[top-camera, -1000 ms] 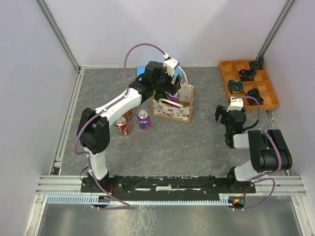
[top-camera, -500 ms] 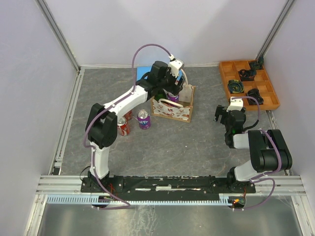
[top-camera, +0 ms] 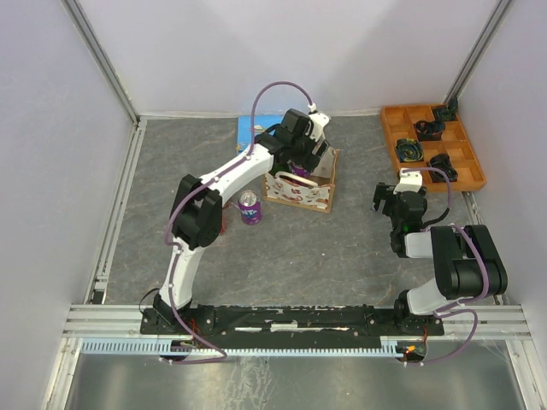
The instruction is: Take the beverage out of the canvas bag
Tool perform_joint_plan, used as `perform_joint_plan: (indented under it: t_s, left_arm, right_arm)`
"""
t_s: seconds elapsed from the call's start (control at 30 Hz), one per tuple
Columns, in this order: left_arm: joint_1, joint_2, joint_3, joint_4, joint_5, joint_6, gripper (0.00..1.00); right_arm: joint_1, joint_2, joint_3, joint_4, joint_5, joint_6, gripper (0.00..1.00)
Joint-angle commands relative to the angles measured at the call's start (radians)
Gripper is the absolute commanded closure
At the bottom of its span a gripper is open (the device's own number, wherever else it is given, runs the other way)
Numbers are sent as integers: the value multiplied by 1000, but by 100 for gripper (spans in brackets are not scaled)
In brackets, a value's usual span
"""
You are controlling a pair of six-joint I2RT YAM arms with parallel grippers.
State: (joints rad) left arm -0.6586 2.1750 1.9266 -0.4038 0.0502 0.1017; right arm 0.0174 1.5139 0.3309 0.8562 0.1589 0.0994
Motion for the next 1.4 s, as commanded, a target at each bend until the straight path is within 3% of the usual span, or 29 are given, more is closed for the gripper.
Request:
perform_joint_plan:
  t_s: [0.0,0.47,0.9,1.27,1.37]
  left_arm:
    - [-32,31,106,-161,-93,28,12]
    - [-65,109,232,-308,-270,31,14]
    - [-64,141,236,-298,-293,67,17]
    - [-45,141,200,-225,-239,64,36]
    - [-41,142,181,-209,-220,58,51]
  right_arm:
    - [-2,-4,22,35,-4,-12,1]
    - [0,-4,22,33,-4,-12,1]
    - [0,-4,22,34,-4,-11,1]
    - [0,-4,22,33,-4,-10,1]
    - [-1,-3,22,34,-4,-11,1]
